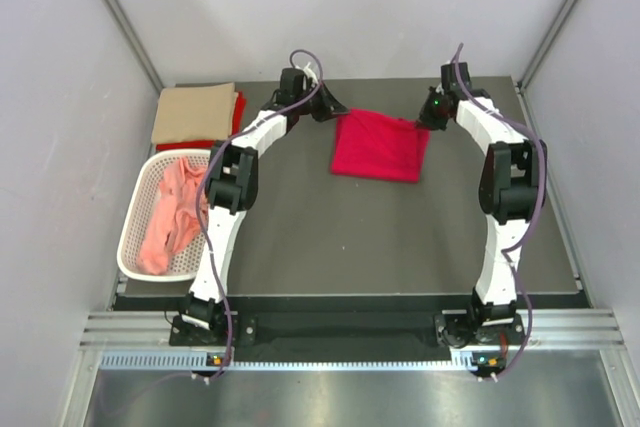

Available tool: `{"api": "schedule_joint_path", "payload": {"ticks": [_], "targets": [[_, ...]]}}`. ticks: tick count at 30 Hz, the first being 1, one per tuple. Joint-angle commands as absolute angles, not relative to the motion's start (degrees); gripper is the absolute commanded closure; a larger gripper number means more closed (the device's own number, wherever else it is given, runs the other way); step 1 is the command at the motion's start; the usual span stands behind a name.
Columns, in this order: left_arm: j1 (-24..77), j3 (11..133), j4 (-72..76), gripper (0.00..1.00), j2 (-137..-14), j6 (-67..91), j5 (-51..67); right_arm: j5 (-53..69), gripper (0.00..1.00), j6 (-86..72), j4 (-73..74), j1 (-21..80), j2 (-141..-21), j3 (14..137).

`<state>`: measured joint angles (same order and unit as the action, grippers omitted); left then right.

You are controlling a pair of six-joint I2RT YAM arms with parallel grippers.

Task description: Fold and stack the t-shirts

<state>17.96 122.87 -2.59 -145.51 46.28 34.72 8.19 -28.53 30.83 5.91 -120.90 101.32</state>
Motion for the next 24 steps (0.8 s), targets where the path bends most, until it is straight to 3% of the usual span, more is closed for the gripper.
{"api": "schedule_joint_path", "payload": {"ticks": [1, 9, 11, 16, 18, 24], "targets": [[17.32, 127.61, 4.48, 1.00, -147.82, 47.20, 36.12, 9.40, 1.00, -28.65, 26.72, 4.40, -122.43, 105.64], [16.44, 128.93, 10.20, 0.77, -150.29, 47.73, 35.95, 10.19, 0.94, -30.32, 24.26, 2.46, -125.95, 107.58], [15.56, 128.59, 8.80, 0.74, -149.51, 47.29, 36.21, 10.72, 0.73, -30.50, 24.34, 1.94, -125.60, 107.75], [13.36, 119.38, 4.84, 0.75, -140.73, 43.16, 35.51, 10.55, 0.58, -29.18, 25.84, 1.67, -119.20, 102.06], [13.53, 115.16, 2.03, 0.75, -134.78, 38.88, 34.28, 11.24, 0.58, -28.83, 26.45, 1.67, -114.54, 96.89], [15.64, 96.36, 0.27, 0.76, -123.50, 34.90, 34.98, 18.70, 0.87, -25.14, 27.33, 2.46, -104.77, 85.62]]}}
